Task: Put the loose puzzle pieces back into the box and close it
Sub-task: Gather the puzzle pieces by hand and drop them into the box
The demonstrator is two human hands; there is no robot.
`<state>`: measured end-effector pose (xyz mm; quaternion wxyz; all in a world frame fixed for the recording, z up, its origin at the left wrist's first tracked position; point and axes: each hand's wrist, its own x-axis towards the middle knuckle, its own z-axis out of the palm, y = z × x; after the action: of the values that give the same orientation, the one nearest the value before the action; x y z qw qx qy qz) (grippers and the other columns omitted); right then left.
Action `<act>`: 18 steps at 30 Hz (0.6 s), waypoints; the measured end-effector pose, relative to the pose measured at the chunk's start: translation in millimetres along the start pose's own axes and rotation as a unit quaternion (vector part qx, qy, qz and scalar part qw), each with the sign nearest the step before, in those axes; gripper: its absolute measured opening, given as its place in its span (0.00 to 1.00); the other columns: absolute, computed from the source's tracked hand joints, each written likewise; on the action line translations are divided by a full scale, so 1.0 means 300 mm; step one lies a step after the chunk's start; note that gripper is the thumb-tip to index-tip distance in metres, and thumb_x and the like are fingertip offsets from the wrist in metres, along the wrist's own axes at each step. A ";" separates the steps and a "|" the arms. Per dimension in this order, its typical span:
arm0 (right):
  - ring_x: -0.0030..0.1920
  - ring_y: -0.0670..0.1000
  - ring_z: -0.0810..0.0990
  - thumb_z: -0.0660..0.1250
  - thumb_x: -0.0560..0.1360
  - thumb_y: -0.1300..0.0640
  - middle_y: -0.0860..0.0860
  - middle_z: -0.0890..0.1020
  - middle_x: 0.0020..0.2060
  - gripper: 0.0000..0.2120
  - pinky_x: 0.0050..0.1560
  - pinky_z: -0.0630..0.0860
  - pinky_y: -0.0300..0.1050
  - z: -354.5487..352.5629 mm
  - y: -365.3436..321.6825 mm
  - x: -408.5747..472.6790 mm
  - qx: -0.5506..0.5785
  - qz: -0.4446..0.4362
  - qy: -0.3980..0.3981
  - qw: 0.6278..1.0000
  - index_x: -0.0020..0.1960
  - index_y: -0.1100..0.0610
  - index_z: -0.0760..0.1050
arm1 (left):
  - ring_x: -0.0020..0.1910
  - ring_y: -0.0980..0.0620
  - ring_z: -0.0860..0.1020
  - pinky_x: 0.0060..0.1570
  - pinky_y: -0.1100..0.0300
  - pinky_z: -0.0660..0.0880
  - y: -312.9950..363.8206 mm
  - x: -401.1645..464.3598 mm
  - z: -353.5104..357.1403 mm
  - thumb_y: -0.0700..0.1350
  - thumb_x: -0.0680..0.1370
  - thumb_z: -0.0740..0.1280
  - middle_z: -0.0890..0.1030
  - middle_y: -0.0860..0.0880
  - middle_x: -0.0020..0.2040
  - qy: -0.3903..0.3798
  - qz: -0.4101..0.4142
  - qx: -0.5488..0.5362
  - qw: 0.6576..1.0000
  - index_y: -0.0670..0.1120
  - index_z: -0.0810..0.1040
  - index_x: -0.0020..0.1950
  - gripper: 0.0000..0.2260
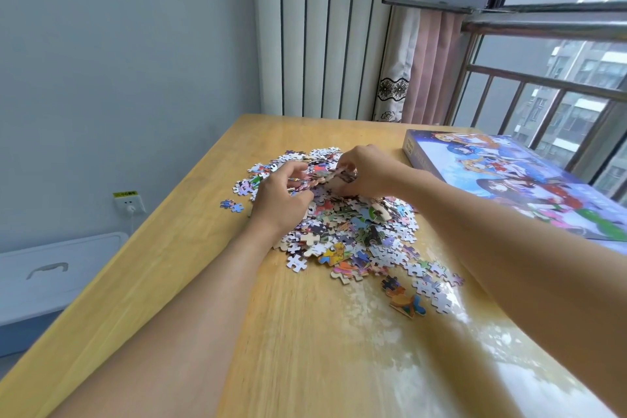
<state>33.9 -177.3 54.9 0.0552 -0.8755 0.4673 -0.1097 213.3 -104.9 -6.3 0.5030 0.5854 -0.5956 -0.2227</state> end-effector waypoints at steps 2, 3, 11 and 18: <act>0.35 0.52 0.76 0.74 0.73 0.51 0.51 0.81 0.36 0.11 0.30 0.69 0.39 -0.005 0.002 0.002 0.015 0.011 0.030 0.999 0.46 0.59 0.81 | 0.58 0.55 0.77 0.60 0.51 0.77 -0.002 0.000 0.002 0.39 0.76 0.68 0.79 0.55 0.56 0.004 0.003 -0.001 1.000 0.53 0.77 0.65 0.19; 0.33 0.51 0.75 0.74 0.73 0.52 0.51 0.82 0.36 0.09 0.28 0.68 0.39 -0.014 -0.002 -0.006 0.024 0.018 0.039 0.999 0.47 0.58 0.81 | 0.57 0.55 0.78 0.59 0.51 0.77 -0.004 0.000 0.003 0.39 0.76 0.68 0.79 0.56 0.56 0.007 0.004 -0.002 1.000 0.52 0.77 0.64 0.18; 0.26 0.47 0.69 0.79 0.70 0.56 0.52 0.76 0.30 0.14 0.25 0.65 0.37 -0.062 0.037 -0.129 0.283 0.149 0.073 0.945 0.45 0.64 0.79 | 0.55 0.57 0.78 0.57 0.55 0.78 0.007 -0.003 0.010 0.38 0.76 0.69 0.79 0.56 0.54 0.019 0.015 0.003 1.000 0.50 0.78 0.63 0.17; 0.29 0.48 0.74 0.79 0.70 0.57 0.55 0.80 0.35 0.17 0.27 0.68 0.39 -0.069 0.056 -0.175 0.344 0.172 0.090 0.919 0.51 0.67 0.80 | 0.54 0.55 0.79 0.56 0.56 0.78 0.011 -0.013 0.007 0.37 0.75 0.69 0.81 0.55 0.53 0.025 0.029 0.018 0.999 0.50 0.79 0.61 0.15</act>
<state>-13.0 -142.9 64.2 0.3285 -0.6950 0.5475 -0.3306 209.2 -101.5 -5.7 0.5129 0.5825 -0.6035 -0.1826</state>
